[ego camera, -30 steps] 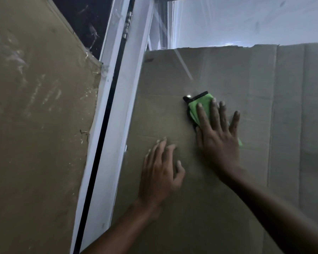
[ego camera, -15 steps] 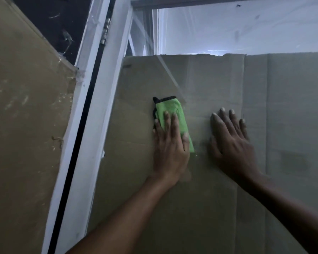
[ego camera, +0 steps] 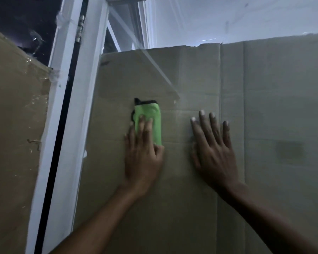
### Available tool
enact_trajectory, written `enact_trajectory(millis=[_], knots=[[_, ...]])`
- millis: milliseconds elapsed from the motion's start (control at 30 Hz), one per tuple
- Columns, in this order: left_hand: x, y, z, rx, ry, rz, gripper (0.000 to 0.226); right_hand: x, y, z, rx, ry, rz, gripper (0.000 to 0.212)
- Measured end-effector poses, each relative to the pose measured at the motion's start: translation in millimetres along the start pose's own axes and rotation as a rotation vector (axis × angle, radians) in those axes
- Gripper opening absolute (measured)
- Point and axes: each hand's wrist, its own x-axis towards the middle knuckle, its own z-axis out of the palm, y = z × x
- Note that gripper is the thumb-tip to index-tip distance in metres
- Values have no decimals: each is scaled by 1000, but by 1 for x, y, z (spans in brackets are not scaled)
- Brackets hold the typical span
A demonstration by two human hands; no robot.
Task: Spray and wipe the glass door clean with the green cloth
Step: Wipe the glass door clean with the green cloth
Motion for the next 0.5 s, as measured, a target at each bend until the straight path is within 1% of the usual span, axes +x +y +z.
enact_trajectory(millis=[67, 100, 133, 200, 267, 300, 333, 400, 500], knots=[[10, -3, -3, -55, 39, -79, 70, -28, -11, -7, 37, -16, -89, 67], [7, -1, -2, -85, 43, -86, 70, -42, -17, -10, 60, -21, -121, 67], [-1, 3, 0, -107, 33, -56, 70, -55, -21, -12, 87, -14, -134, 66], [-25, 22, 7, -107, -28, 130, 70, -73, -24, -16, 142, 35, -94, 63], [-40, 47, 17, -82, -77, 343, 67, -82, -21, -23, 188, 86, -5, 62], [-36, 59, 21, -67, -81, 399, 66, -84, -18, -26, 196, 109, 36, 62], [-23, 70, 23, -60, -72, 403, 65, -85, -13, -30, 192, 122, 65, 62], [16, 85, 25, -56, -64, 307, 65, -86, 1, -37, 177, 119, 103, 64], [74, 86, 15, -82, -42, 55, 67, -93, 21, -46, 152, 124, 161, 62]])
